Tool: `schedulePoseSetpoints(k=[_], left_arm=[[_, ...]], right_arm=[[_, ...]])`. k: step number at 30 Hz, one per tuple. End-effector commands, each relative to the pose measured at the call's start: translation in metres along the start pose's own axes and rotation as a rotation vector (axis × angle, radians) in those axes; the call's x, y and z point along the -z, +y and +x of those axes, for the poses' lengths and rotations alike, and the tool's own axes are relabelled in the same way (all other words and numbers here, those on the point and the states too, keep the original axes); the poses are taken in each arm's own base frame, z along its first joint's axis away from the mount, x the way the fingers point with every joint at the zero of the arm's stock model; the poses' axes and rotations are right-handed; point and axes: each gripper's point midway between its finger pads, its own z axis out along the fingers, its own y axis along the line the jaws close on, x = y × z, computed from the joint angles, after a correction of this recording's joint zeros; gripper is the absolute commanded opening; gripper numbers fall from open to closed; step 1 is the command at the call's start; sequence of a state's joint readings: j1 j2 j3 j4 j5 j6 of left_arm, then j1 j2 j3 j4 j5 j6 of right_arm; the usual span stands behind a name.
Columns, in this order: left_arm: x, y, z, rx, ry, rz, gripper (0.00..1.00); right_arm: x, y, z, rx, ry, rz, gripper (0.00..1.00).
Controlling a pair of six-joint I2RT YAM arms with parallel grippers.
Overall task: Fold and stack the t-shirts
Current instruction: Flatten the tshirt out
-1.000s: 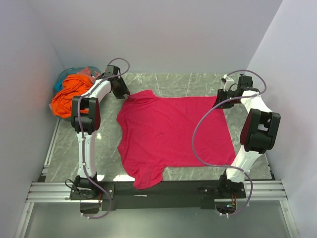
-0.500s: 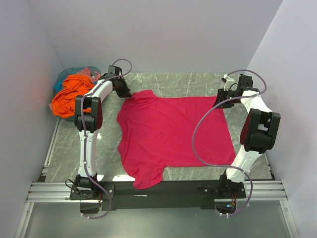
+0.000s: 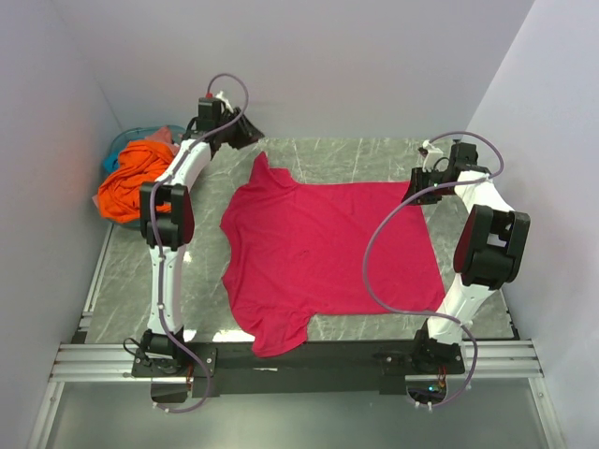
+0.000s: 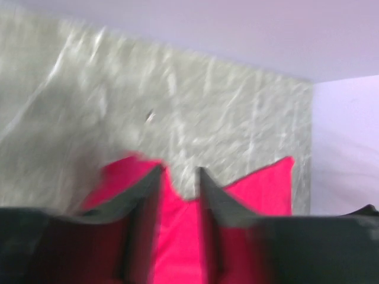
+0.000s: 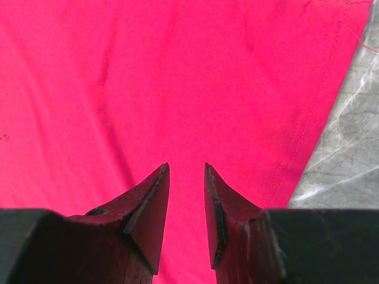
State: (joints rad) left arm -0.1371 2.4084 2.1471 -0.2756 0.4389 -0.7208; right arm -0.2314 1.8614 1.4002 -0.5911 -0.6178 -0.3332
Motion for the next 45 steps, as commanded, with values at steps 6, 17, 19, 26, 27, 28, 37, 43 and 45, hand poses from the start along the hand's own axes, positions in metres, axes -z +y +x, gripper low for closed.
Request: schedulePoseSetpoints(k=[6, 17, 19, 26, 27, 28, 37, 43, 45], left_arm=[[0.038, -0.040, -0.069, -0.203, -0.251, 0.002, 0.65], [0.010, 0.044, -0.002, -0.107, 0.032, -0.184, 0.46], [-0.002, 0.058, 0.012, -0.083, 0.077, -0.193, 0.45], [-0.010, 0.078, 0.045, -0.064, 0.177, -0.218, 0.50], [-0.011, 0.080, 0.052, -0.062, 0.198, -0.215, 0.49], [-0.012, 0.080, 0.056, -0.069, 0.210, -0.212, 0.49], [-0.005, 0.050, 0.065, -0.099, 0.229, -0.096, 0.00], [0.032, 0.005, 0.046, -0.219, 0.128, -0.056, 0.00], [0.049, -0.028, 0.042, -0.287, 0.089, -0.018, 0.00]], right_arm=[[0.009, 0.005, -0.013, 0.036, -0.045, 0.004, 0.37], [0.002, 0.002, -0.004, 0.019, -0.026, -0.001, 0.37], [0.003, 0.003, -0.003, 0.019, -0.027, 0.004, 0.37], [-0.002, -0.003, -0.001, 0.012, -0.014, 0.016, 0.38], [-0.004, -0.004, 0.000, 0.008, -0.009, 0.015, 0.38], [-0.004, -0.006, -0.003, 0.006, -0.014, 0.022, 0.38], [0.002, -0.009, -0.004, -0.002, -0.026, 0.031, 0.38], [0.007, -0.007, -0.005, -0.005, -0.038, 0.016, 0.38], [0.008, -0.005, -0.006, -0.005, -0.046, 0.011, 0.39]])
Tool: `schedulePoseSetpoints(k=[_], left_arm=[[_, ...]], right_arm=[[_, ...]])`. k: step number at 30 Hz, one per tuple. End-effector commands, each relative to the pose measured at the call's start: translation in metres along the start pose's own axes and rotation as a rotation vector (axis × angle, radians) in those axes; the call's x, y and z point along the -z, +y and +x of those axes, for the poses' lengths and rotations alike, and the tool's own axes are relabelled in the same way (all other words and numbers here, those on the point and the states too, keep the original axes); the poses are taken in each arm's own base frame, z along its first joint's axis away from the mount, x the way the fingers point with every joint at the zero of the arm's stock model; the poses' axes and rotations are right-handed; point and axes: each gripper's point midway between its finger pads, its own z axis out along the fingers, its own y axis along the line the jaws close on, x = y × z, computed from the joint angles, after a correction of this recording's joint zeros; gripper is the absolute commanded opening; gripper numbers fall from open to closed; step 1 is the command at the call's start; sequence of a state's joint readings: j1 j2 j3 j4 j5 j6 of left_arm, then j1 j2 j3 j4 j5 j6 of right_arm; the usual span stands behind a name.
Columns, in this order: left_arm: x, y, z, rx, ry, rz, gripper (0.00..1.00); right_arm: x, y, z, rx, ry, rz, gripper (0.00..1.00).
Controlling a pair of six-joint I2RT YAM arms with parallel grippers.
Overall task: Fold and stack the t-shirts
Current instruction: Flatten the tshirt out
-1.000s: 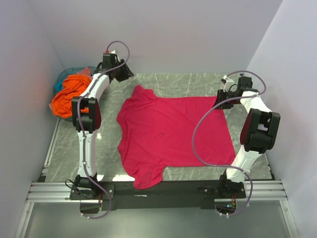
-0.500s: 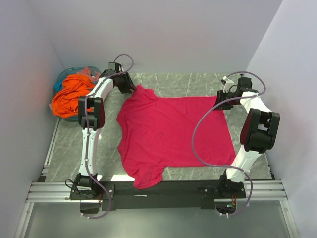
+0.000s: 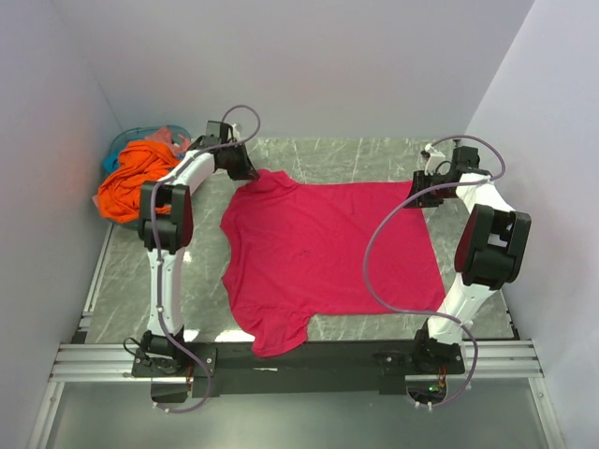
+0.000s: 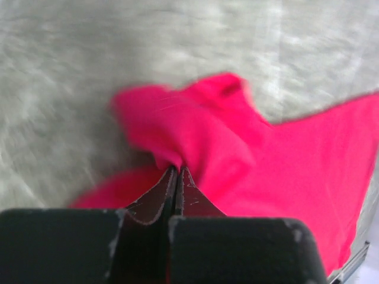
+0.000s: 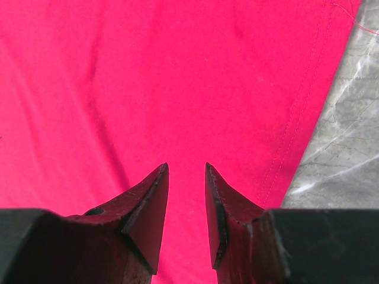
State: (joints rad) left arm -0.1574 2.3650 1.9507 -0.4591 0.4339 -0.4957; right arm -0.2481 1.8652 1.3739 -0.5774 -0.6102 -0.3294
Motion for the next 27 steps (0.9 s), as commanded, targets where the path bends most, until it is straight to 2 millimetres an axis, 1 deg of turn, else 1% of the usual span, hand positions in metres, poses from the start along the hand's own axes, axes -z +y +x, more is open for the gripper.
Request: schedulePoseSetpoints(k=[1, 2, 3, 4, 6, 7, 8, 9, 10, 11, 12, 13, 14, 15, 16, 17, 18, 19, 20, 21, 22, 24, 25, 26, 27], left_arm=[[0.062, -0.079, -0.037, -0.209, -0.197, 0.098, 0.00], [0.072, -0.101, -0.030, -0.248, -0.208, 0.120, 0.00], [0.074, -0.108, -0.021, -0.284, -0.202, 0.121, 0.00], [0.072, -0.118, 0.001, -0.310, -0.167, 0.109, 0.01], [0.068, -0.126, 0.030, -0.364, -0.114, 0.096, 0.02], [0.056, -0.129, 0.068, -0.388, -0.045, 0.084, 0.03], [0.057, -0.133, 0.087, -0.408, -0.010, 0.084, 0.06], [0.050, -0.126, 0.114, -0.420, 0.050, 0.060, 0.17], [0.047, -0.125, 0.134, -0.438, 0.091, 0.046, 0.26], [0.044, -0.124, 0.169, -0.473, 0.156, 0.018, 0.41], [0.046, -0.130, 0.174, -0.498, 0.147, 0.002, 0.41], [0.045, -0.122, 0.189, -0.517, 0.164, -0.033, 0.51], [0.054, -0.127, 0.187, -0.556, 0.101, -0.090, 0.55], [0.057, -0.123, 0.188, -0.558, 0.072, -0.121, 0.59], [0.064, -0.127, 0.185, -0.554, 0.044, -0.119, 0.62], [0.082, -0.135, 0.168, -0.547, -0.038, -0.131, 0.65], [0.089, -0.136, 0.155, -0.531, -0.099, -0.153, 0.68], [0.095, -0.139, 0.150, -0.525, -0.127, -0.147, 0.72], [0.105, -0.145, 0.140, -0.505, -0.162, -0.128, 0.74], [0.107, -0.151, 0.141, -0.503, -0.149, -0.084, 0.75], [0.108, -0.152, 0.133, -0.490, -0.157, -0.071, 0.75], [0.096, -0.146, 0.135, -0.490, -0.118, -0.082, 0.72], [0.086, -0.143, 0.136, -0.490, -0.094, -0.093, 0.71], [0.079, -0.140, 0.137, -0.490, -0.081, -0.099, 0.70], [0.073, -0.140, 0.140, -0.481, -0.060, -0.091, 0.66]], right_arm=[[0.010, 0.004, -0.015, 0.020, -0.054, -0.007, 0.39], [0.010, 0.004, -0.015, 0.021, -0.057, -0.007, 0.38], [0.011, 0.005, -0.016, 0.025, -0.059, -0.007, 0.38], [0.012, 0.005, -0.015, 0.024, -0.059, -0.007, 0.38], [0.014, 0.006, -0.015, 0.029, -0.064, -0.008, 0.39], [0.015, 0.006, -0.015, 0.032, -0.066, -0.008, 0.38], [0.017, 0.007, -0.016, 0.032, -0.069, -0.011, 0.39], [0.017, 0.006, -0.015, 0.030, -0.072, -0.013, 0.39], [0.018, 0.006, -0.016, 0.030, -0.074, -0.015, 0.39], [0.019, 0.006, -0.016, 0.030, -0.078, -0.017, 0.38], [0.020, 0.006, -0.016, 0.029, -0.076, -0.018, 0.39], [0.020, 0.005, -0.015, 0.027, -0.077, -0.020, 0.39], [0.021, 0.005, -0.015, 0.026, -0.079, -0.020, 0.38], [0.021, 0.005, -0.015, 0.029, -0.080, -0.021, 0.39], [0.021, 0.005, -0.015, 0.027, -0.079, -0.021, 0.39], [0.022, 0.006, -0.015, 0.031, -0.081, -0.025, 0.38], [0.022, 0.006, -0.015, 0.029, -0.081, -0.025, 0.38], [0.022, 0.007, -0.015, 0.028, -0.080, -0.028, 0.38], [0.022, 0.007, -0.016, 0.030, -0.085, -0.029, 0.38], [0.022, 0.008, -0.016, 0.032, -0.086, -0.031, 0.38], [0.022, 0.008, -0.016, 0.032, -0.086, -0.031, 0.39], [0.023, 0.008, -0.015, 0.028, -0.086, -0.032, 0.38], [0.023, 0.009, -0.015, 0.029, -0.085, -0.033, 0.39], [0.023, 0.009, -0.015, 0.029, -0.085, -0.034, 0.38], [0.023, 0.009, -0.015, 0.031, -0.086, -0.035, 0.39]])
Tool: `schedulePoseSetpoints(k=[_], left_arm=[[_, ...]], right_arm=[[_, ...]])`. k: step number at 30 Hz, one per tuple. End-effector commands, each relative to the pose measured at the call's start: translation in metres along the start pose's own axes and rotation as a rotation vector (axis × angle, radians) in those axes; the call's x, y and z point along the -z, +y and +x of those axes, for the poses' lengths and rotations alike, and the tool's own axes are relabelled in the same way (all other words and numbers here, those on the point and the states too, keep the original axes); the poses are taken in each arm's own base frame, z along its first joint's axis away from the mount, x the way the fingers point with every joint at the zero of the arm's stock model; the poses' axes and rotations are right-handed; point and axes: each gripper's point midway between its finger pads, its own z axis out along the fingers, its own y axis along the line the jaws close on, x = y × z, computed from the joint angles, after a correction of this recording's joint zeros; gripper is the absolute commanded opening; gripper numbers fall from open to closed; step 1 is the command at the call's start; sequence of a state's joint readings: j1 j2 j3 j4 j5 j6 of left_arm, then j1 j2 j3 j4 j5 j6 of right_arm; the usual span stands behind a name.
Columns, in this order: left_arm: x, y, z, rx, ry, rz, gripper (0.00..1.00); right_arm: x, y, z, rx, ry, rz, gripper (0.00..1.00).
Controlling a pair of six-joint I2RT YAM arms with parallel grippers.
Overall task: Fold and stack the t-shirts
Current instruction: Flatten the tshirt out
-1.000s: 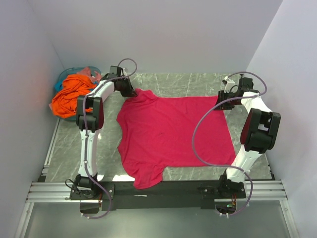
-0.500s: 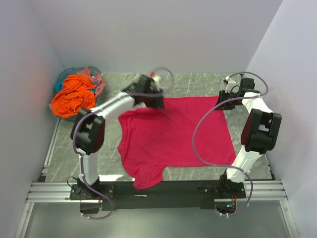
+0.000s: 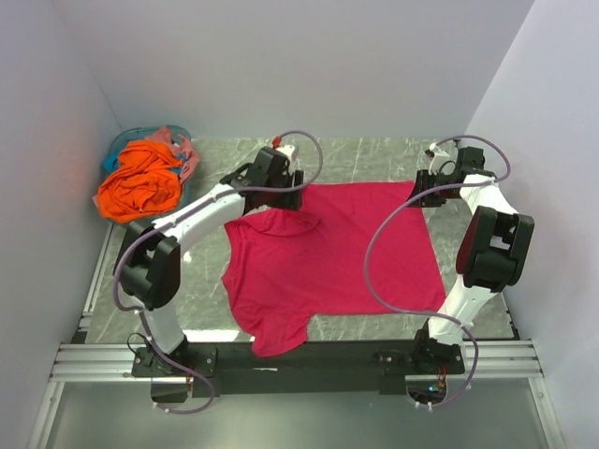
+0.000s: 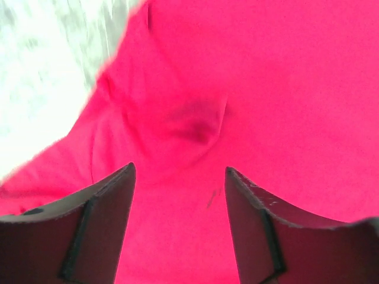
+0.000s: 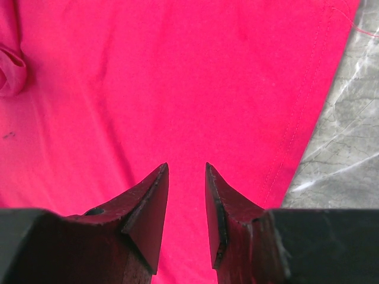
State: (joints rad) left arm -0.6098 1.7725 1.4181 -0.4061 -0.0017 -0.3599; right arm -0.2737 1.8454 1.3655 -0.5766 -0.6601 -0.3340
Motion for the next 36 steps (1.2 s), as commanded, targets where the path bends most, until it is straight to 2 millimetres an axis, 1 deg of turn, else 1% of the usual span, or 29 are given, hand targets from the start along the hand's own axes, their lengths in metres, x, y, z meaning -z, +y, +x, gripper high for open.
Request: schedulePoseSetpoints(k=[1, 2, 3, 4, 5, 6, 7, 8, 9, 10, 11, 12, 14, 15, 17, 18, 20, 21, 23, 24, 26, 27, 28, 29, 30, 32, 33, 34, 36], left_arm=[[-0.021, -0.010, -0.003, 0.014, 0.024, 0.025, 0.64], [-0.034, -0.003, 0.010, 0.055, 0.077, -0.003, 0.62], [-0.036, -0.002, 0.002, 0.081, 0.072, -0.011, 0.57], [-0.040, 0.002, 0.004, 0.105, 0.080, -0.028, 0.55], [-0.046, 0.011, 0.001, 0.177, 0.072, -0.051, 0.54], [-0.048, 0.016, -0.001, 0.219, 0.063, -0.054, 0.50], [-0.051, 0.025, -0.005, 0.282, 0.064, -0.033, 0.47], [-0.052, 0.024, -0.014, 0.371, 0.040, 0.003, 0.46], [-0.055, 0.028, -0.012, 0.424, 0.049, 0.023, 0.46], [-0.056, 0.035, -0.015, 0.474, 0.042, 0.042, 0.46], [-0.056, 0.024, -0.014, 0.517, 0.064, 0.116, 0.47], [-0.058, 0.021, -0.017, 0.522, 0.052, 0.146, 0.48], [-0.064, 0.011, -0.010, 0.520, 0.086, 0.179, 0.51], [-0.065, 0.008, -0.011, 0.515, 0.093, 0.179, 0.53], [-0.072, 0.006, -0.003, 0.512, 0.117, 0.170, 0.54], [-0.073, 0.006, -0.004, 0.516, 0.118, 0.165, 0.55], [-0.076, 0.009, 0.002, 0.532, 0.141, 0.143, 0.56], [-0.077, 0.011, 0.000, 0.530, 0.135, 0.126, 0.57], [-0.079, 0.010, 0.007, 0.514, 0.152, 0.104, 0.58], [-0.080, 0.011, 0.002, 0.505, 0.139, 0.091, 0.58], [-0.085, 0.011, 0.011, 0.486, 0.170, 0.058, 0.59], [-0.086, 0.012, 0.004, 0.480, 0.158, 0.048, 0.60], [-0.092, 0.016, 0.007, 0.473, 0.160, 0.024, 0.60], [-0.094, 0.017, 0.008, 0.471, 0.166, 0.012, 0.60], [-0.096, 0.019, 0.003, 0.466, 0.154, 0.005, 0.60], [-0.103, 0.025, 0.008, 0.456, 0.161, -0.032, 0.60], [-0.102, 0.026, 0.004, 0.451, 0.163, -0.040, 0.60], [-0.107, 0.029, 0.010, 0.442, 0.181, -0.057, 0.60], [-0.107, 0.031, 0.009, 0.429, 0.187, -0.077, 0.60]], right_arm=[[0.014, 0.009, -0.012, 0.040, -0.053, -0.007, 0.39], [0.014, 0.009, -0.012, 0.039, -0.053, -0.006, 0.39], [0.014, 0.009, -0.011, 0.039, -0.053, -0.006, 0.39], [0.015, 0.008, -0.012, 0.037, -0.055, -0.004, 0.39], [0.014, 0.008, -0.011, 0.037, -0.054, -0.005, 0.39], [0.014, 0.008, -0.011, 0.037, -0.053, -0.007, 0.38], [0.013, 0.008, -0.010, 0.035, -0.051, -0.009, 0.38], [0.013, 0.008, -0.010, 0.035, -0.051, -0.009, 0.38], [0.012, 0.007, -0.009, 0.032, -0.049, -0.012, 0.39], [0.012, 0.008, -0.010, 0.033, -0.051, -0.012, 0.38], [0.012, 0.007, -0.009, 0.030, -0.051, -0.011, 0.39], [0.012, 0.007, -0.010, 0.031, -0.052, -0.009, 0.39], [0.011, 0.008, -0.009, 0.031, -0.050, -0.013, 0.39], [0.011, 0.008, -0.009, 0.031, -0.050, -0.013, 0.39], [0.011, 0.007, -0.009, 0.029, -0.051, -0.013, 0.38], [0.011, 0.007, -0.009, 0.031, -0.050, -0.013, 0.39], [0.011, 0.007, -0.009, 0.029, -0.049, -0.013, 0.38], [0.011, 0.007, -0.009, 0.031, -0.051, -0.012, 0.39], [0.010, 0.006, -0.009, 0.028, -0.050, -0.012, 0.39], [0.010, 0.007, -0.009, 0.029, -0.049, -0.013, 0.39], [0.009, 0.007, -0.008, 0.024, -0.046, -0.016, 0.39], [0.010, 0.007, -0.008, 0.026, -0.049, -0.017, 0.39], [0.010, 0.008, -0.009, 0.025, -0.050, -0.018, 0.38], [0.010, 0.007, -0.008, 0.025, -0.048, -0.019, 0.39], [0.010, 0.008, -0.008, 0.025, -0.048, -0.019, 0.38], [0.011, 0.008, -0.008, 0.029, -0.051, -0.018, 0.39], [0.012, 0.009, -0.009, 0.030, -0.052, -0.017, 0.39], [0.012, 0.009, -0.010, 0.032, -0.054, -0.018, 0.38], [0.011, 0.008, -0.009, 0.029, -0.053, -0.017, 0.39]])
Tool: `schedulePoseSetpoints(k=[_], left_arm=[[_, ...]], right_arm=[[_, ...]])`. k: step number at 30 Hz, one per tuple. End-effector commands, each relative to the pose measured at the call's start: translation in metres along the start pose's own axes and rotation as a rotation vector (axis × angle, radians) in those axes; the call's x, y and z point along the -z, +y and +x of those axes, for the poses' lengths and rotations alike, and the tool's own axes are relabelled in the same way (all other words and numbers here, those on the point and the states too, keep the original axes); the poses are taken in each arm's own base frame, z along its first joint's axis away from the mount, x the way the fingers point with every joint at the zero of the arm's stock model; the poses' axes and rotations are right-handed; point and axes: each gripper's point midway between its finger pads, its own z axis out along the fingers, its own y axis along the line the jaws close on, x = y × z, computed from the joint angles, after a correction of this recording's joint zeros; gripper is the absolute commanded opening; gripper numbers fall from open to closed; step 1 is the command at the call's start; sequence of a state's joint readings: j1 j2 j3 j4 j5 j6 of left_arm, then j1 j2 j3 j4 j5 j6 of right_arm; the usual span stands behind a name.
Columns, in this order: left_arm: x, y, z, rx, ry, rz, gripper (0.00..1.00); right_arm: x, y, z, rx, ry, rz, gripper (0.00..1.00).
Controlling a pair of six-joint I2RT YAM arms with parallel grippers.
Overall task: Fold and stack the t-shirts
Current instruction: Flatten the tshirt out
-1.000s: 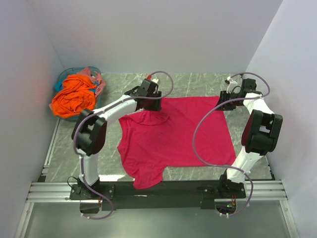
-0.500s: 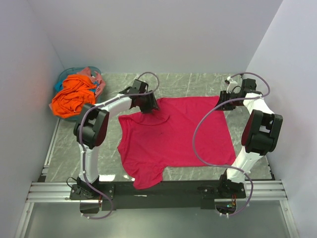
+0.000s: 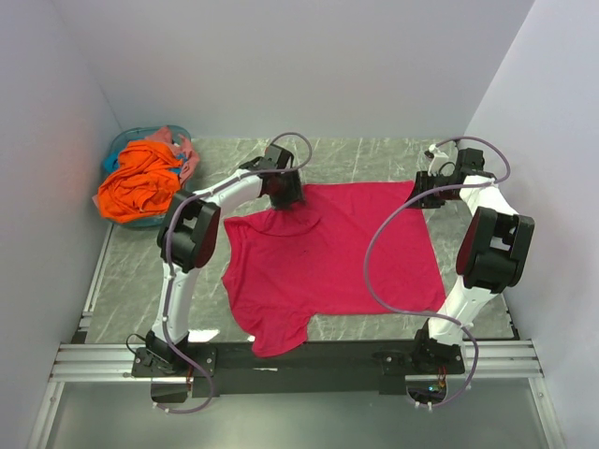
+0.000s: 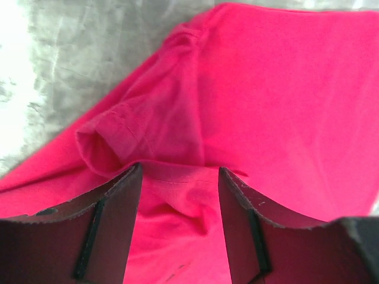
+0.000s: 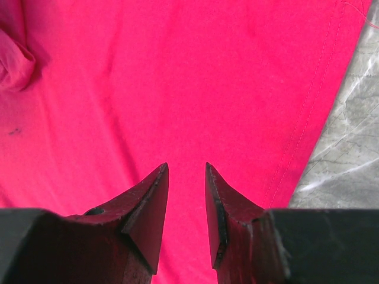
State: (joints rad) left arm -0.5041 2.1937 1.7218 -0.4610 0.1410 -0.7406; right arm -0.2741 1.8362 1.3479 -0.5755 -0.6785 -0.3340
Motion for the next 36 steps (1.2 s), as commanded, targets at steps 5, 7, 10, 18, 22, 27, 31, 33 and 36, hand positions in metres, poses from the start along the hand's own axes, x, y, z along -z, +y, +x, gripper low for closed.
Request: schedulePoseSetpoints(k=[5, 7, 10, 18, 22, 27, 31, 33, 36], left_arm=[[-0.003, 0.012, -0.002, -0.071, 0.032, -0.094, 0.59], [0.003, 0.009, -0.001, -0.082, 0.035, -0.083, 0.59], [0.019, 0.007, -0.007, -0.091, -0.002, -0.077, 0.60], [0.036, 0.004, -0.010, -0.115, -0.017, -0.089, 0.60], [0.028, 0.008, -0.004, -0.107, 0.009, -0.093, 0.60], [0.015, 0.006, -0.002, -0.104, 0.032, -0.097, 0.60], [0.009, 0.005, -0.002, -0.111, 0.038, -0.095, 0.57], [0.005, 0.005, -0.002, -0.112, 0.043, -0.095, 0.55], [0.000, 0.005, 0.001, -0.121, 0.061, -0.098, 0.53]], right_arm=[[0.011, 0.004, -0.014, 0.033, -0.056, -0.001, 0.38], [0.013, 0.005, -0.015, 0.037, -0.060, 0.001, 0.39], [0.013, 0.005, -0.015, 0.037, -0.060, 0.002, 0.38], [0.014, 0.006, -0.017, 0.035, -0.065, -0.001, 0.38], [0.014, 0.007, -0.017, 0.040, -0.068, -0.002, 0.38], [0.015, 0.008, -0.017, 0.041, -0.070, -0.004, 0.38], [0.016, 0.007, -0.018, 0.037, -0.072, -0.003, 0.38], [0.015, 0.008, -0.018, 0.038, -0.072, -0.006, 0.39], [0.016, 0.008, -0.018, 0.038, -0.074, -0.005, 0.38]])
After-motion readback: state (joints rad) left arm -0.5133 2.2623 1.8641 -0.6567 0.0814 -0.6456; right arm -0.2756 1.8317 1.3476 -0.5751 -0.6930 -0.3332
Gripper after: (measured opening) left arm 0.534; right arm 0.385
